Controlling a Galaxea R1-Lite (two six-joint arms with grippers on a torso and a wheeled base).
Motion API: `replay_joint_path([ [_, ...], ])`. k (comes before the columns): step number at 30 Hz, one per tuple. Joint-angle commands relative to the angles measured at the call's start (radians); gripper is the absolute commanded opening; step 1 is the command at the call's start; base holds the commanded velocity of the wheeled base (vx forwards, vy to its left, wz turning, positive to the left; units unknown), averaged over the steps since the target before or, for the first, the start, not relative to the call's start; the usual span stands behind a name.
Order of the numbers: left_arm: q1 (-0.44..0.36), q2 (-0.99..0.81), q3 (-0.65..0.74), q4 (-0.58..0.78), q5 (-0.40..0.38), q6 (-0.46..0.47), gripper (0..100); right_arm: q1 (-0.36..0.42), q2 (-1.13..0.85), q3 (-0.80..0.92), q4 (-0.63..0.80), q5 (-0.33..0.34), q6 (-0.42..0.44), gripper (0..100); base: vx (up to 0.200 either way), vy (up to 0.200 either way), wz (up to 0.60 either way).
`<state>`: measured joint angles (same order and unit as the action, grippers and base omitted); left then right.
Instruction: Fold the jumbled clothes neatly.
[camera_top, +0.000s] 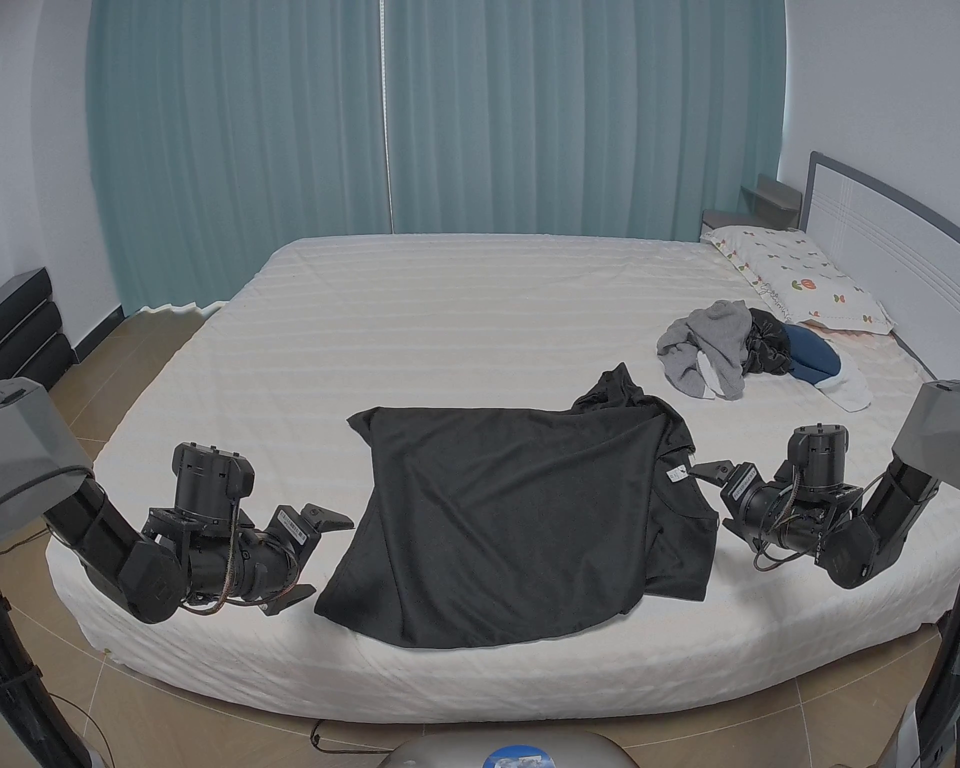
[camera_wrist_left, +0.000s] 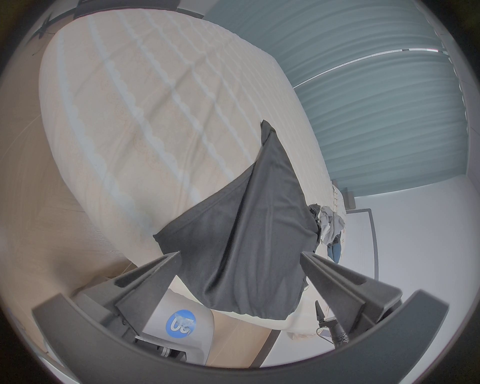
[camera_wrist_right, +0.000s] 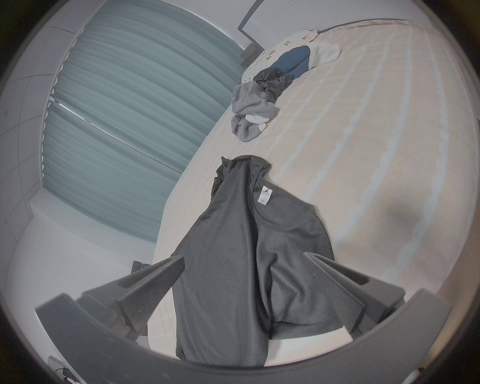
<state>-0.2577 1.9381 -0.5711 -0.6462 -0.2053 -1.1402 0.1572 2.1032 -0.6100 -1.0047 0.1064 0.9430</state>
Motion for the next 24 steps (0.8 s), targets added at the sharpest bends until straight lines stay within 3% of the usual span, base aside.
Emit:
replay_joint_path([
  [1, -0.014, 0.001, 0.002, 0.0, 0.0, -0.001, 100, 0.008, 0.009, 0.018, -0.011, 0.001, 0.0, 100, 0.0, -0.2, 0.0],
  [7, -0.014, -0.002, 0.011, 0.0, 0.001, 0.0, 100, 0.012, 0.014, 0.027, -0.014, 0.001, 0.0, 100, 0.0, -0.2, 0.0],
  [21, -0.002, -0.008, 0.05, -0.001, 0.02, 0.016, 100, 0.054, 0.006, 0.076, -0.041, 0.001, -0.004, 100, 0.0, 0.0, 0.0],
  [24, 0.012, -0.008, 0.068, -0.001, 0.057, 0.031, 100, 0.056, 0.011, 0.082, -0.041, 0.001, -0.007, 100, 0.0, 0.0, 0.0],
])
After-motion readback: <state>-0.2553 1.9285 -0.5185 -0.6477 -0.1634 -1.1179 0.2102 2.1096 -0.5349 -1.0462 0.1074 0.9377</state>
